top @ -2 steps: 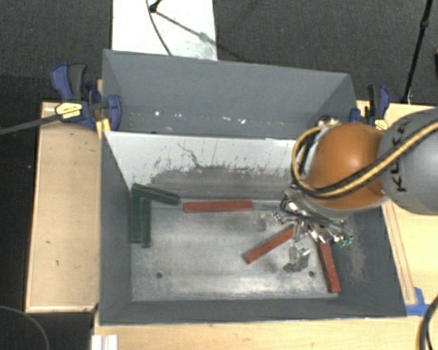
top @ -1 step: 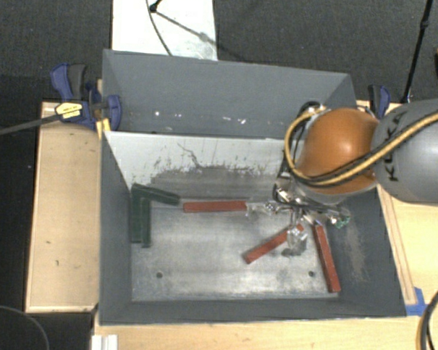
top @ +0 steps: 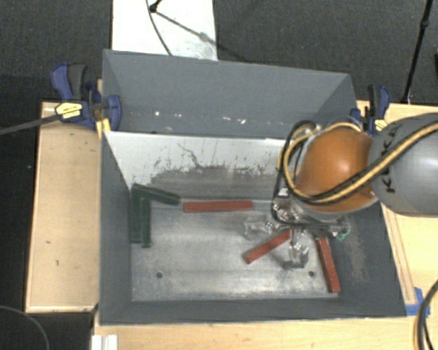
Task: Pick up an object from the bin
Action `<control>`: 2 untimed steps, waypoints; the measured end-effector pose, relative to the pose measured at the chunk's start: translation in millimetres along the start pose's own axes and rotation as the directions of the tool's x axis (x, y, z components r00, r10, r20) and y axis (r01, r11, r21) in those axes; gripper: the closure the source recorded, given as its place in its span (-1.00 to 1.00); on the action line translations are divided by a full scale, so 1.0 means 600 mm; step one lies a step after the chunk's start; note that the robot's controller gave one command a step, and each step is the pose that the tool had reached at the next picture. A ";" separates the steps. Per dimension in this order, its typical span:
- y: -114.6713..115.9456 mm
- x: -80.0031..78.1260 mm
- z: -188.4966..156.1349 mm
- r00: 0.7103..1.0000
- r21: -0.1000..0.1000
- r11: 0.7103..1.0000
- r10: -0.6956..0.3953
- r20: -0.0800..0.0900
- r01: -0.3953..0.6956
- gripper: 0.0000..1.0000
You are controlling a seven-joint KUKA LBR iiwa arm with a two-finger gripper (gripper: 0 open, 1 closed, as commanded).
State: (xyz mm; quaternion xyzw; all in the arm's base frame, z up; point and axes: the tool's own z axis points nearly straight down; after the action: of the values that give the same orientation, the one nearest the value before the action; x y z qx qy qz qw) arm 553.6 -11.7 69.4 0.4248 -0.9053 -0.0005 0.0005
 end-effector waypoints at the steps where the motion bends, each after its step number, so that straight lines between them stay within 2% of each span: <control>1: 0.000 -0.001 -0.001 1.000 0.000 1.000 0.002 0.001 -0.002 -1.00; 2: -0.001 -0.001 -0.001 1.000 0.001 1.000 0.003 0.001 -0.003 1.00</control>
Offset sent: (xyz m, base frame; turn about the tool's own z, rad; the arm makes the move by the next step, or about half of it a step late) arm 0.0000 0.0000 0.0000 0.0000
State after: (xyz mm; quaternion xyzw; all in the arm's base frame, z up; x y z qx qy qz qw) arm 554.1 -11.6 70.2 0.4234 -0.9059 -0.0004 -0.0002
